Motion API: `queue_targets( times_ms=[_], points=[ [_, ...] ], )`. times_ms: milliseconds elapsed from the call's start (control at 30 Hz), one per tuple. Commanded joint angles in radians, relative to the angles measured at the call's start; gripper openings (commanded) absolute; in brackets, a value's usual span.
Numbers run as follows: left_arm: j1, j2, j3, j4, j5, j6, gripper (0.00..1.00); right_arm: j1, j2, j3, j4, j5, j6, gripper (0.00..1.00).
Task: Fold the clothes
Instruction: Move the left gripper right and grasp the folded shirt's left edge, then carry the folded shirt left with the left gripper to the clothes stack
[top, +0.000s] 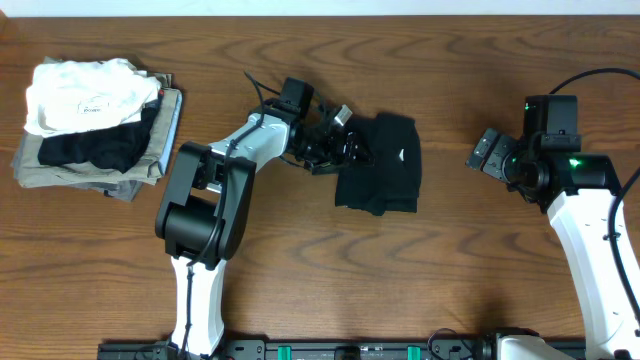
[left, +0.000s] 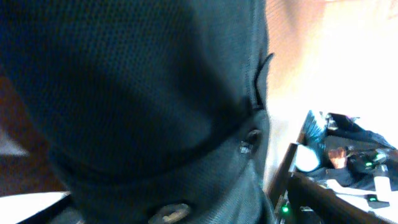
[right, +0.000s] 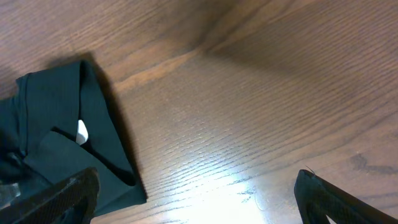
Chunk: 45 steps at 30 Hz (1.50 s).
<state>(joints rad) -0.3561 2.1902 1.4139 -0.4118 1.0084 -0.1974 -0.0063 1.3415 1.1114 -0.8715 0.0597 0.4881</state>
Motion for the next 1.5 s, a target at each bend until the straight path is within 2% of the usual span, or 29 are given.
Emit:
queue_targets(
  times_ms=[0,33,100,167,267,433,567,733,933,1467],
  points=[
    [-0.010,0.021,-0.005,0.001,-0.031,-0.007,0.72,-0.008,-0.013,-0.002,-0.003,0.003,-0.015,0.98],
    [-0.011,0.021,-0.005,0.003,-0.031,-0.007,0.66,-0.008,-0.013,-0.002,-0.003,0.003,-0.015,0.98],
    [-0.013,0.021,-0.005,0.005,-0.054,-0.008,0.59,-0.008,-0.013,-0.002,-0.003,0.003,-0.015,0.98],
    [-0.019,0.021,-0.005,0.007,-0.076,-0.007,0.58,-0.008,-0.013,-0.002,-0.003,0.003,-0.015,0.98],
    [-0.033,0.021,-0.005,0.022,-0.084,-0.007,0.50,-0.008,-0.013,-0.002,-0.003,0.003,-0.015,0.98],
    [-0.048,0.020,-0.005,0.053,-0.084,-0.007,0.24,-0.008,-0.013,-0.002,-0.003,0.004,-0.016,0.97],
    [-0.043,0.018,0.005,0.055,-0.086,0.011,0.12,-0.008,-0.013,-0.002,-0.004,0.004,-0.026,0.97],
    [-0.018,0.012,0.040,0.055,-0.095,0.066,0.10,-0.008,-0.013,-0.002,-0.004,0.004,-0.027,0.97],
    [0.041,0.011,0.053,0.069,-0.188,0.081,0.07,-0.008,-0.013,-0.002,-0.005,0.004,-0.026,0.97],
    [0.278,0.011,0.055,0.300,-0.187,0.080,0.06,-0.008,-0.013,-0.002,-0.007,0.003,-0.026,0.96]
  ],
)
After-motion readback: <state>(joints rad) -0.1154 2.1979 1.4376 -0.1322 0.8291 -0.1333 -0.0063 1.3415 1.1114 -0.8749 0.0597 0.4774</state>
